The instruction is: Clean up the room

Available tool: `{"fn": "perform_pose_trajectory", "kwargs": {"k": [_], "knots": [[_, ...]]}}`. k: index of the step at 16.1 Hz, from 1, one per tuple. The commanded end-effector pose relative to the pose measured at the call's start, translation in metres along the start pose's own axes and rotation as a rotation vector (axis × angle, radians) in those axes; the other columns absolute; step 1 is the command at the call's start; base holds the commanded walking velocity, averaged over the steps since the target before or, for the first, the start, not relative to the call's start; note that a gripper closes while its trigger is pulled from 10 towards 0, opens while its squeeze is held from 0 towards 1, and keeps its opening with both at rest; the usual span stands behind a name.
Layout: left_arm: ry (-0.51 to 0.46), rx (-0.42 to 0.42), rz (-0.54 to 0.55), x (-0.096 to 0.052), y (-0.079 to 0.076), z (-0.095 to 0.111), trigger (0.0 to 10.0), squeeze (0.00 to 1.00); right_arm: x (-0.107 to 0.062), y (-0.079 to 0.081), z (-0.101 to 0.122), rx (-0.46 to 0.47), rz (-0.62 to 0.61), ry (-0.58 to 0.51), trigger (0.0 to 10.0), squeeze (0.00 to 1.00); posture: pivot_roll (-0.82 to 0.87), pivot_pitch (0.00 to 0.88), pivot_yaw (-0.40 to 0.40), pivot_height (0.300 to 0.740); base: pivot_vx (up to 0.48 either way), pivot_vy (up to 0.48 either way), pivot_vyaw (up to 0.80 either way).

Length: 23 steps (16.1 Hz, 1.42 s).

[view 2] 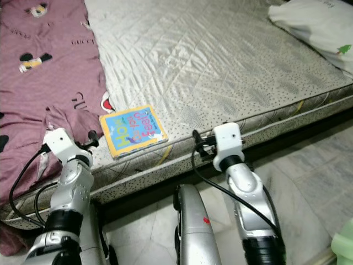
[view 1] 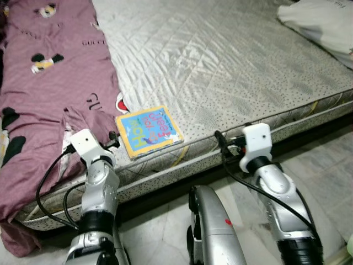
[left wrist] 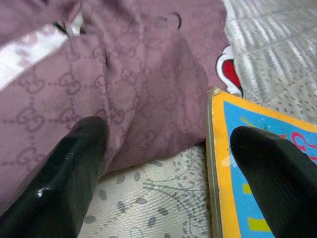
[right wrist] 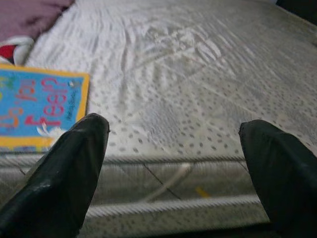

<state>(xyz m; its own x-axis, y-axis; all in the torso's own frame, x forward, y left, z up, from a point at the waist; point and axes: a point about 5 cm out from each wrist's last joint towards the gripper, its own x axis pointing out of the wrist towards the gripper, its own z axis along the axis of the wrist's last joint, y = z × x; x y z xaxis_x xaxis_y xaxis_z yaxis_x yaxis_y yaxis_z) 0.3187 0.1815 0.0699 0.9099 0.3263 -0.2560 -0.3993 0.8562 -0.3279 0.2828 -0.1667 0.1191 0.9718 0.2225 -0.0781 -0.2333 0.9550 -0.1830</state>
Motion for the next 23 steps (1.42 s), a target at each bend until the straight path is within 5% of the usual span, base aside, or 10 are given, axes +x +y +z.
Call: {"fn": "perform_pose_trajectory", "kwargs": {"k": [1, 7, 13, 21, 22, 23], "knots": [[0.024, -0.017, 0.002, 0.005, -0.001, 0.0, 10.0, 0.0, -0.008, -0.011, 0.003, -0.012, -0.022, 0.004, 10.0, 0.0, -0.28, 0.145, -0.045, 0.508, 0.0, 0.0, 0.0], [0.078, -0.019, -0.063, 0.017, -0.01, 0.0, 10.0, 0.0, -0.032, -0.028, 0.003, -0.058, -0.028, 0.045, 10.0, 0.0, -0.32, 0.145, -0.056, 0.483, 0.0, 0.0, 0.0], [0.217, -0.069, -0.108, 0.016, -0.013, -0.024, 10.0, 0.0, -0.026, -0.023, 0.009, -0.069, -0.006, 0.036, 10.0, 0.0, -0.33, 0.13, -0.062, 0.483, 0.0, 0.0, 0.0], [0.353, -0.179, -0.348, 0.015, -0.036, -0.034, 10.0, 0.0, -0.027, -0.029, 0.014, -0.103, -0.033, 0.024, 10.0, 0.0, -0.36, 0.115, -0.06, 0.483, 0.0, 0.0, 0.0], [0.358, -0.204, -0.382, 0.016, -0.038, -0.032, 3.2, 0.0, -0.025, -0.031, 0.015, -0.106, -0.036, 0.022, 10.0, 0.0, -0.37, 0.108, -0.062, 0.483, 0.0, 0.0, 0.0], [0.346, -0.238, -0.395, 0.016, -0.039, -0.03, 0.0, 0.0, -0.024, -0.032, 0.015, -0.108, -0.037, 0.021, 10.0, 0.0, -0.37, 0.105, -0.062, 0.483, 0.0, 0.0, 0.0]]}}
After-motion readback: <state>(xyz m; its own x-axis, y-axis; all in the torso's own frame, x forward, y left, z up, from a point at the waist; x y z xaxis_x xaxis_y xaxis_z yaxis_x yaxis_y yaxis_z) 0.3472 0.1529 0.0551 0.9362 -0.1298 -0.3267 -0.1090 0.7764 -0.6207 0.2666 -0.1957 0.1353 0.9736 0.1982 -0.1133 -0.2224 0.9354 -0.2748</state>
